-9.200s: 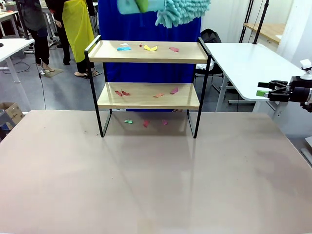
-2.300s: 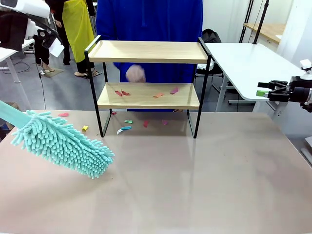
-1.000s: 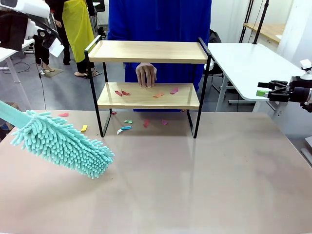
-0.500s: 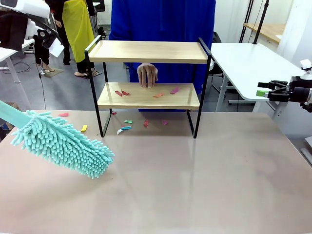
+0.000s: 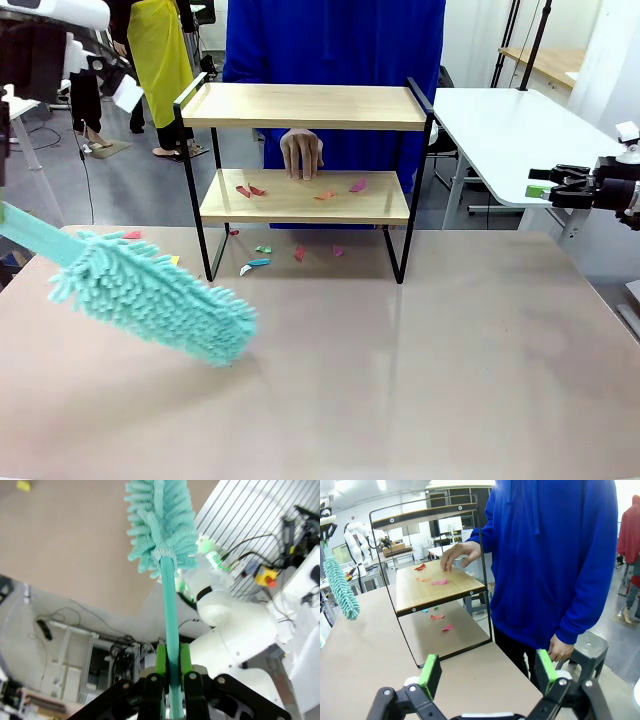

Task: Clean the shelf.
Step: Clean the specific section of the Shelf indicated by the human with the Duster.

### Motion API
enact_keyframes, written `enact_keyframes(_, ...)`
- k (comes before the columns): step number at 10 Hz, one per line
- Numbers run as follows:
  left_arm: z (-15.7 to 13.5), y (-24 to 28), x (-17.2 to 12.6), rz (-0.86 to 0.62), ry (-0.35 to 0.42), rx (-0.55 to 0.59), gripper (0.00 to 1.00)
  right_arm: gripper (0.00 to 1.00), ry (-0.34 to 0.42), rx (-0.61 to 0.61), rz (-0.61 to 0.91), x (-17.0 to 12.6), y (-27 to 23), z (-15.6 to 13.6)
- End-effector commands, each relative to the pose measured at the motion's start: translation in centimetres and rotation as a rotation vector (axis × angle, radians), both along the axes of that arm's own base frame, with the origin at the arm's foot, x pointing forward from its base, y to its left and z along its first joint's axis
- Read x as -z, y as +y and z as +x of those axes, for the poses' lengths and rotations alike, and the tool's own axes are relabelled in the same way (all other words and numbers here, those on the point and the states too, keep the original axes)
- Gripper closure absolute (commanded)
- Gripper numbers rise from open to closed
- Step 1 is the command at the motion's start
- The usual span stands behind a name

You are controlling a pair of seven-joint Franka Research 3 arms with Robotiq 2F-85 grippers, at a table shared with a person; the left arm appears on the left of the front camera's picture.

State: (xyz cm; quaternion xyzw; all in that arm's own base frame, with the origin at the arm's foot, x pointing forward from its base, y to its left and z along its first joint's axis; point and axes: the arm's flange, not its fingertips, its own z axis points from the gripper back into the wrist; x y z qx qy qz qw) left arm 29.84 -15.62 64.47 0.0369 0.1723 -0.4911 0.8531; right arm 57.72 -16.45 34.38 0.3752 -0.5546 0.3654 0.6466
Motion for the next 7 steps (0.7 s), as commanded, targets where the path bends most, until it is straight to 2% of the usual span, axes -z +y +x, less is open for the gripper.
enact_keyframes(1, -0.8, -0.6, 0.4, -0.187, 0.007, 0.027, 0.87, 0.00, -0.014, -0.003, -0.005, -0.2, 0.3, -0.1)
enact_keyframes(2, -1.1, -1.3, 0.2, -0.261, 0.009, 0.025, 0.87, 0.00, -0.014, -0.003, -0.005, -0.2, 0.3, -0.1)
enact_keyframes(5, -2.7, -6.7, -0.8, -0.531, -0.059, -0.231, 0.87, 0.00, -0.014, -0.003, -0.005, -0.2, 0.3, -0.1)
enact_keyframes(7, -4.0, -10.2, -0.4, -0.578, -0.208, -0.428, 0.87, 0.00, -0.014, -0.003, -0.005, -0.2, 0.3, -0.1)
